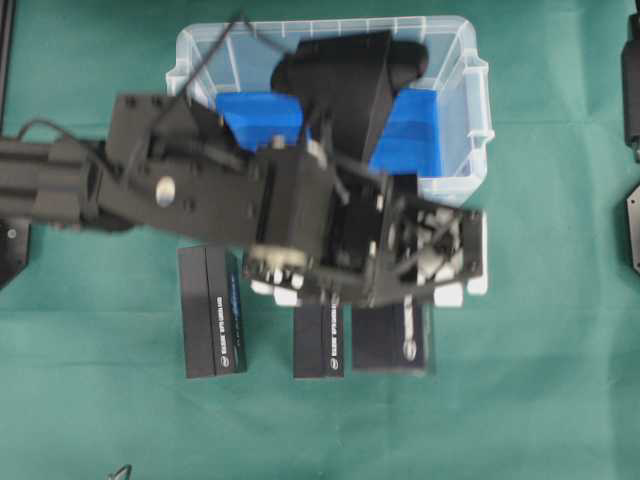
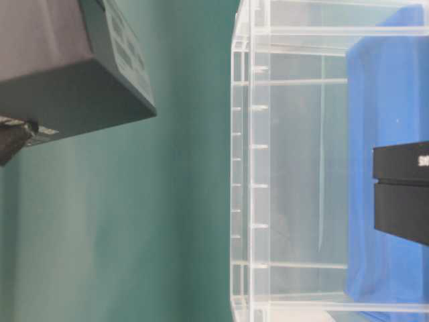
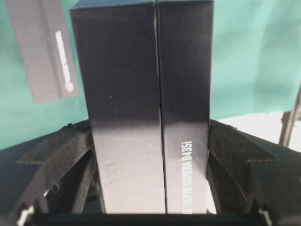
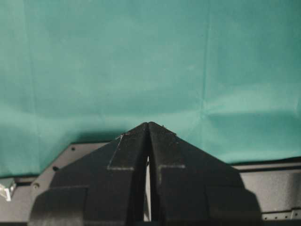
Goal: Take the box out of the case with the left arm.
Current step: 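Carry the box forward and lower it onto the table right of the others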
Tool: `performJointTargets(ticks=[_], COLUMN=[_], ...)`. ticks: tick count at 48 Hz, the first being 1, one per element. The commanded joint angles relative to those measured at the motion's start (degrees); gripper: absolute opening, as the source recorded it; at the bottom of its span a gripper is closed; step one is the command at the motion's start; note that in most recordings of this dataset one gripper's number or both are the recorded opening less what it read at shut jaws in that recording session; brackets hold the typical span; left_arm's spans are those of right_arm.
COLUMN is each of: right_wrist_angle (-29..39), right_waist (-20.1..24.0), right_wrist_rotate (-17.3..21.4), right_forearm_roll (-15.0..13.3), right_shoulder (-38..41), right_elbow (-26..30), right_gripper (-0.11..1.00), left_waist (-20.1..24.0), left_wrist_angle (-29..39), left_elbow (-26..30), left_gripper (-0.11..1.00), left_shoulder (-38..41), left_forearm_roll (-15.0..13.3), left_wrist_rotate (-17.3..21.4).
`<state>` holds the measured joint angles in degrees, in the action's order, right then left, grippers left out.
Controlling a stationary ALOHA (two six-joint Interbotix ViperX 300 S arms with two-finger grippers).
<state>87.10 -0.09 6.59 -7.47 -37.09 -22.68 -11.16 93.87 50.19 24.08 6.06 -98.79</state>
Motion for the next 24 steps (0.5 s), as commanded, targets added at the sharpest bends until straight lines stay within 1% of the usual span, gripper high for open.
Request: performJointTargets(ticks=[1, 14, 24], right_wrist_angle=[-0.18, -0.18, -0.09], right_waist=[-0.09, -0.09, 0.00], right_wrist_rotate=[0.09, 0.09, 0.09], right_forearm_roll=[-0.09, -0.09, 0.00], right_shoulder=[0.09, -0.09, -0.26], right_elbow=[0.62, 0.62, 0.62], right_gripper=[0.00, 0.00, 0.00], left_waist=[-0.62, -1.14, -0.79], left_wrist_angle=[-0.35, -1.67, -4.83], left_elbow=[0.18, -1.67, -3.69], left_gripper=[0.64, 0.64, 0.64], left_shoulder=[-2.99, -2.81, -2.81], left_forearm_roll=[0.53, 0.53, 0.79], left_wrist_rotate=[-0.62, -0.79, -0.79])
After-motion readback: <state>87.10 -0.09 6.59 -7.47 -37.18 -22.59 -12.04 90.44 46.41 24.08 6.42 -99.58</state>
